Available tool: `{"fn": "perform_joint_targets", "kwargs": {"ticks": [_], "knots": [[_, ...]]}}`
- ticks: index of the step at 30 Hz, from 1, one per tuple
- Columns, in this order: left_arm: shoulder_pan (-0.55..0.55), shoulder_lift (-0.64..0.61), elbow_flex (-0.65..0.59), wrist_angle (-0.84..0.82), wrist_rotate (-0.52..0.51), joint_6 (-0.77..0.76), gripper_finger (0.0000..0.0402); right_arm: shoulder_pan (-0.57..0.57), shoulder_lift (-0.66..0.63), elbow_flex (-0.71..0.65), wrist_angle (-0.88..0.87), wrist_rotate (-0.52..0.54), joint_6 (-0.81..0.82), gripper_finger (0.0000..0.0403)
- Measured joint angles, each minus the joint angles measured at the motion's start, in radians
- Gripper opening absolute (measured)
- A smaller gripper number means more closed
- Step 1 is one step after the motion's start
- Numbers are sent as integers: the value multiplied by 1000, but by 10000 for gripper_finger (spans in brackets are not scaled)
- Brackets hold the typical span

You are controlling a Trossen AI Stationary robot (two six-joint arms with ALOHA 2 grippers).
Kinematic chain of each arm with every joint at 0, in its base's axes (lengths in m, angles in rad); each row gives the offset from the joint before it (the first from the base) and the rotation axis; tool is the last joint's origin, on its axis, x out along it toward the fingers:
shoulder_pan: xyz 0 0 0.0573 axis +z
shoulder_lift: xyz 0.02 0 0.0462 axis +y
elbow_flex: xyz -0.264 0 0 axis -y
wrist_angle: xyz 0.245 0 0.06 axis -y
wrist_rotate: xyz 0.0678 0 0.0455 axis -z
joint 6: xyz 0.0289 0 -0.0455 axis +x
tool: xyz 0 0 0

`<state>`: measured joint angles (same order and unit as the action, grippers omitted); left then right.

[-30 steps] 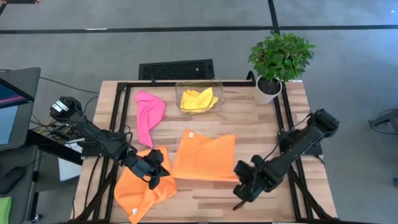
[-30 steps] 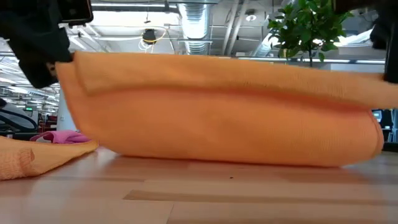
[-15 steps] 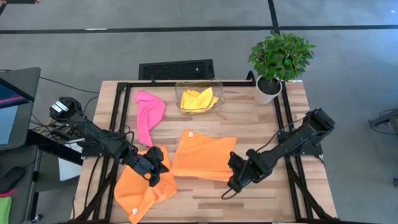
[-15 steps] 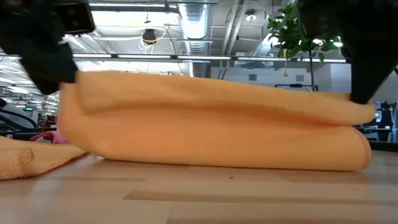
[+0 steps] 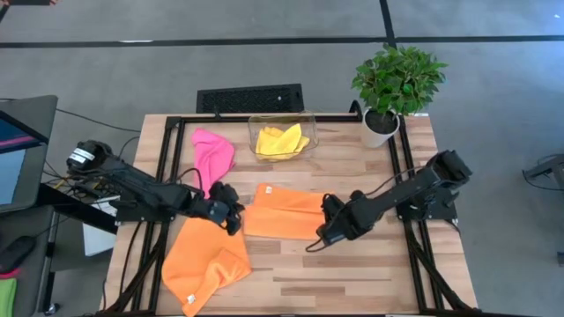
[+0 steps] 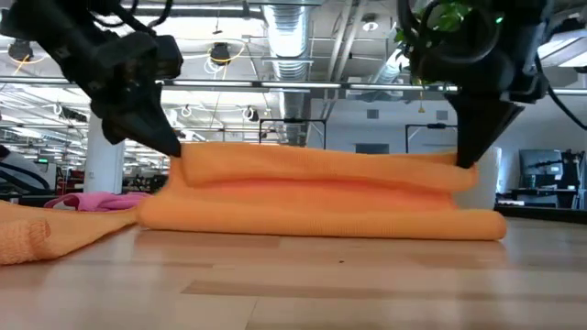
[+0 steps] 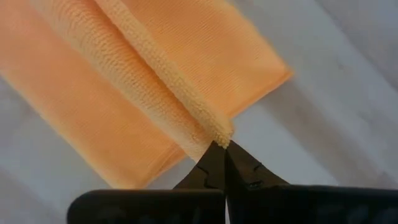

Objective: Fold microfiber towels
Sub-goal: Fold the right orange towel

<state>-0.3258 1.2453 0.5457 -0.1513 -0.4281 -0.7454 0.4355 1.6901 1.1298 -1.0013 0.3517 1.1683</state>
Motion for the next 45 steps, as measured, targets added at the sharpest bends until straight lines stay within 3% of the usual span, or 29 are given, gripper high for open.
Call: {"fn": "perform_joint_targets", "kwargs": {"ticks": [12, 19, 23, 33, 38, 41, 45], "knots": [[69, 0, 0, 20, 2, 49, 0, -50, 0, -48, 3, 16, -63, 16], [69, 0, 0, 59, -6, 100, 12, -59, 0, -50, 7, 13, -86, 48], [69, 0, 0, 61, -64, 149, 27, -73, 0, -50, 8, 13, -114, 69], [97, 0, 0, 58, -89, 168, 103, -100, 0, -50, 10, 50, -149, 169], [104, 0, 0, 61, 23, 199, 130, -116, 0, -50, 27, -5, -184, 220], [77, 0, 0, 65, 96, 349, 132, -106, 0, -50, 49, -83, -234, 233], [29, 0, -31, 137, 75, 569, 130, -87, 0, -50, 93, -92, -261, 235]]}}
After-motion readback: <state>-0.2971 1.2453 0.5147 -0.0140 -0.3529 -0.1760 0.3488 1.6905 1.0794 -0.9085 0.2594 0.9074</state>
